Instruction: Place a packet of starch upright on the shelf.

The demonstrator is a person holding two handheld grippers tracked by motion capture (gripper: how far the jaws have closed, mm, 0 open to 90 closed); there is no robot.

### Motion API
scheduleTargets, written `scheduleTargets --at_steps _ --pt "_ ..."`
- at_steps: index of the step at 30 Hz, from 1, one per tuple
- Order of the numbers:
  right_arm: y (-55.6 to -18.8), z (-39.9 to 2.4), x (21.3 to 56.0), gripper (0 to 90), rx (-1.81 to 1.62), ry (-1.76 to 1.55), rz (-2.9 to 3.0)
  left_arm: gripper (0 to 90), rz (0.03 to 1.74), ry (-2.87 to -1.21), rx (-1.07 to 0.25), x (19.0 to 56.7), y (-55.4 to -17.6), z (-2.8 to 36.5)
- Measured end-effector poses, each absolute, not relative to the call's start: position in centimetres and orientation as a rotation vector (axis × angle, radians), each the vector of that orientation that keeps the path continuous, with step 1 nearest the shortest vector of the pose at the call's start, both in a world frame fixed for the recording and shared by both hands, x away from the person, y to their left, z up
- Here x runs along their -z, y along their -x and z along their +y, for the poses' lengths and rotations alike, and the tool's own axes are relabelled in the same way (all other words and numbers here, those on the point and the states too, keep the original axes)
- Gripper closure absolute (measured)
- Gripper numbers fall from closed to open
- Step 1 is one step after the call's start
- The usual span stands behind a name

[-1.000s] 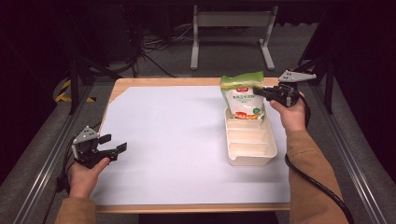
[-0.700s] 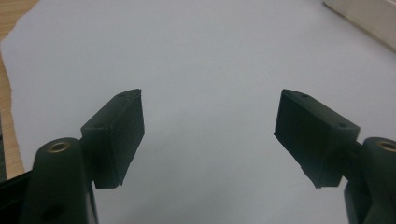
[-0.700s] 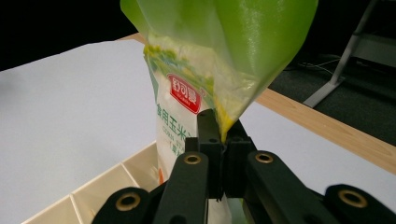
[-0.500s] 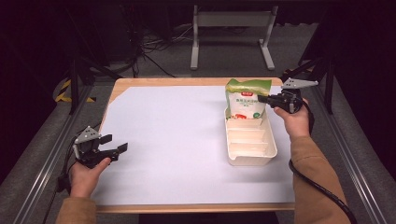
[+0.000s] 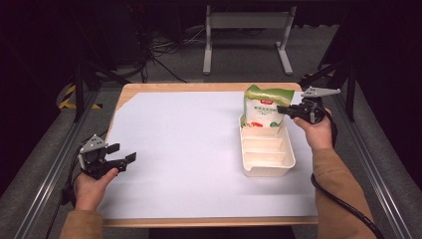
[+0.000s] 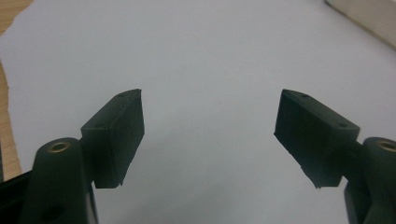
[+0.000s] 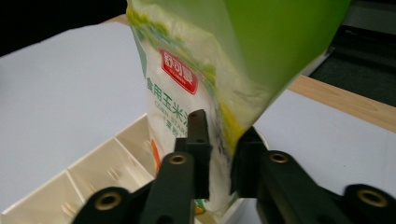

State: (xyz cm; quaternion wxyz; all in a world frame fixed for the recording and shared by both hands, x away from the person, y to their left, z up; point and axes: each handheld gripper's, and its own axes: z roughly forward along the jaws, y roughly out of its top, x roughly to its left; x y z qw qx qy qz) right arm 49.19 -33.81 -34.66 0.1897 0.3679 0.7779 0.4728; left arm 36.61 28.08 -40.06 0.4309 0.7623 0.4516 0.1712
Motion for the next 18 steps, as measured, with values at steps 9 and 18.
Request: scheduleTargets --at_steps 9,18 --pt "-48.2 -34.3 33.4 38.3 -1.395 -1.107 2.101 24.6 1.124 -1.904 -0.427 40.1 -36.6 28.0" --pt "-46.9 -35.0 32.0 31.9 -1.371 -1.09 2.092 24.6 1.124 -1.904 -0.427 40.1 -36.6 28.0"
